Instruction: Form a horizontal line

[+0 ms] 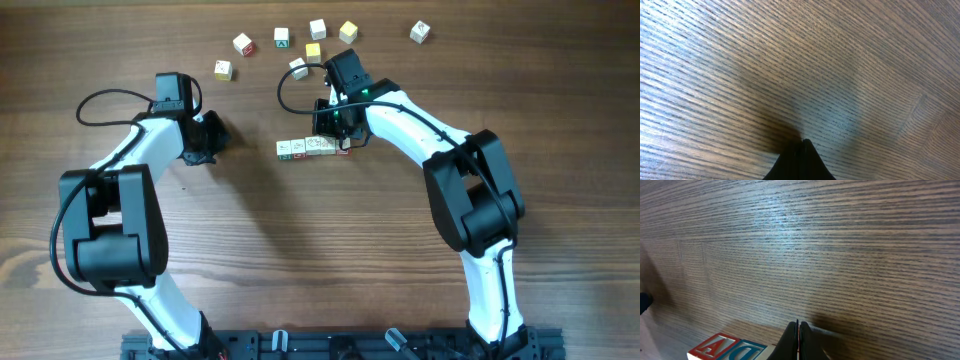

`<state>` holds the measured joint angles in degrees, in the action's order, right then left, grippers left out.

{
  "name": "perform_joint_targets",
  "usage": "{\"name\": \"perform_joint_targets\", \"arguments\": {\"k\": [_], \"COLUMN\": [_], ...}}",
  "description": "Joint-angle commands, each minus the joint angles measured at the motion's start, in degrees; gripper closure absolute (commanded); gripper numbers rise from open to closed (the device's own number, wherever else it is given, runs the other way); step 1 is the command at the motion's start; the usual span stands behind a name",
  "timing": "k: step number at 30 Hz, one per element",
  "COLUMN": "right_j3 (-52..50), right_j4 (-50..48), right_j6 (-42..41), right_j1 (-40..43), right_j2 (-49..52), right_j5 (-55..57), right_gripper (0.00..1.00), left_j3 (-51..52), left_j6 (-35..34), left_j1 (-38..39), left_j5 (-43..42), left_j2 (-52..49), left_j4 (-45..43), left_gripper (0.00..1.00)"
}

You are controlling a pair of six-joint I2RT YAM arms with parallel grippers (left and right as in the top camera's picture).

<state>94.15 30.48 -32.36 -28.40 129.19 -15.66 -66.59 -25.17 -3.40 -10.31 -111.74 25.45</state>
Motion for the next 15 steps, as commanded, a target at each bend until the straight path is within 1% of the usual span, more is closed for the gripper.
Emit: {"name": "perform_joint_targets", "arguments": {"k": [1, 7, 15], "right_j3": [1.01, 1.01, 1.01], "right_j4": [-1.03, -7.45, -5.03], "right_j6": [-0.5, 0.46, 0.46], "right_j1": [0.13, 0.35, 0.0], "right_j2": [0.68, 0.68, 0.68], "right_j5": [-1.09, -3.04, -4.76], "right_gripper": [0.96, 0.96, 0.96], "left_j3": [1.03, 1.03, 1.03], "left_j6": [0.28, 0.28, 0.28], "left_j1": [-0.2, -0.2, -0.2], "left_j5": [1.84, 1.84, 1.84], "left_j2": [-0.87, -0.87, -0.87], "left_j4": [1.14, 1.14, 1.14], "left_gripper": [0.96, 0.96, 0.96]}}
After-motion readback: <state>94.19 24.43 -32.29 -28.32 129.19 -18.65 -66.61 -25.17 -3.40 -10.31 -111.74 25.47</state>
